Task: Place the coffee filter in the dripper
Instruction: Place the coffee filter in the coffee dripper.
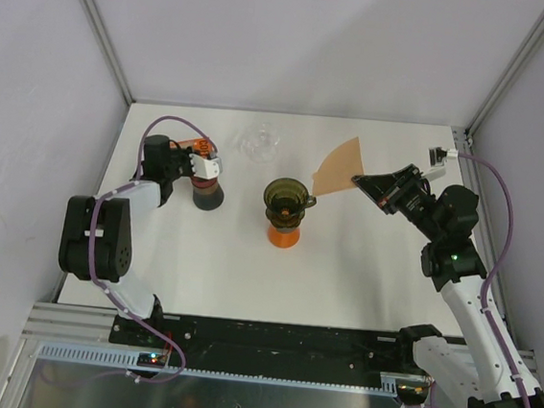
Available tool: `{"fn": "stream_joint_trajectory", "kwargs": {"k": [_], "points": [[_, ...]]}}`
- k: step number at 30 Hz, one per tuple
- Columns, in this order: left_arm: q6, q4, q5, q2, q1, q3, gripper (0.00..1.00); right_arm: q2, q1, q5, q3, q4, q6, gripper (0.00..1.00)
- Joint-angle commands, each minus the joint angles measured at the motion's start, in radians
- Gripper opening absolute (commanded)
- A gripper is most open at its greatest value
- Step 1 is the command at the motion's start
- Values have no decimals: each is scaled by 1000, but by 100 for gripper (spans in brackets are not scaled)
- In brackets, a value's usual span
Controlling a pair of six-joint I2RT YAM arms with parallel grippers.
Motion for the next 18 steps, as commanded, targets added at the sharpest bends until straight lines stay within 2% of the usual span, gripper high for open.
{"fn": "stream_joint_trajectory", "kwargs": {"k": [1, 4, 14, 15, 18], "points": [[-22, -23, -8, -10, -7, 17, 10, -18, -7, 4, 46, 11, -12, 0], [-37, -28, -8, -1, -31, 35, 13, -18, -7, 4, 47, 10, -13, 0], [-65, -32, -31, 54, -66, 93, 14, -31, -7, 10, 47, -2, -15, 0], [-66, -32, -36, 55, -66, 93, 15, -33, -7, 11, 46, -5, -16, 0], [-67, -33, -44, 51, -64, 93, 28, -36, -7, 14, 47, -8, -17, 0]]}}
